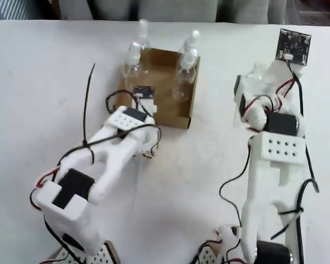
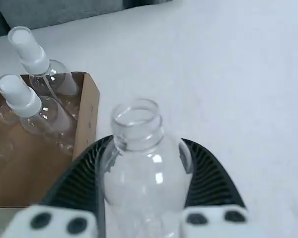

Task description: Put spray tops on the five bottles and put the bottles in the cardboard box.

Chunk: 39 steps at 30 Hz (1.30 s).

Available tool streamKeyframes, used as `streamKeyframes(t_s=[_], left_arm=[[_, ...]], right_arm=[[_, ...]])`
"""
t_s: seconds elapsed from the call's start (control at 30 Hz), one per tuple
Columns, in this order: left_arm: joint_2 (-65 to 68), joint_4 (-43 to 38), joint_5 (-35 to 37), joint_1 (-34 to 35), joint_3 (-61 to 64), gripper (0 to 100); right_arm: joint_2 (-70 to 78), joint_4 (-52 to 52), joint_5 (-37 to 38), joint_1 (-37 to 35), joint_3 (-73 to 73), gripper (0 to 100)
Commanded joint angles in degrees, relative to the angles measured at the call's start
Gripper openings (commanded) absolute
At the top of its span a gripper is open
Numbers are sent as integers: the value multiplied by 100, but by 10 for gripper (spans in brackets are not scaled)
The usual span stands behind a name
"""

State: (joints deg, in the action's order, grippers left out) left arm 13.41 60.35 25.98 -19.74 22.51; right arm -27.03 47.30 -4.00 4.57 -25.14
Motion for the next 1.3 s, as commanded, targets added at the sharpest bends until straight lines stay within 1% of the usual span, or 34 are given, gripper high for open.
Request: streamKeyframes(t_s=[0.0,0.1,0.2,0.43,0.57,0.8,1.03,1.17,1.27], left_arm=[[-92,-105,-79,119,-141,20],[-92,-105,-79,119,-141,20],[-92,-105,-79,127,-141,20],[-92,-105,-79,136,-141,20],[-92,-105,-79,136,-141,20],[-92,-79,-79,136,-132,20],[-215,-70,-88,145,-70,20],[-699,-387,-88,101,457,20],[-1200,-774,-88,136,932,20]], right_arm=[[-514,-224,-9,-127,-299,19],[-989,-374,-9,-330,-853,17],[-1569,-831,-35,-576,-1600,17],[-2809,-2862,-53,-884,-3182,16],[-3240,-3635,-53,-1138,-3789,16],[-3556,-4752,-53,-1771,-4695,16],[-3556,-5657,-62,-2141,-5556,16],[-3556,-6571,-62,-2325,-6127,16],[-3556,-6976,-62,-2404,-6391,16]])
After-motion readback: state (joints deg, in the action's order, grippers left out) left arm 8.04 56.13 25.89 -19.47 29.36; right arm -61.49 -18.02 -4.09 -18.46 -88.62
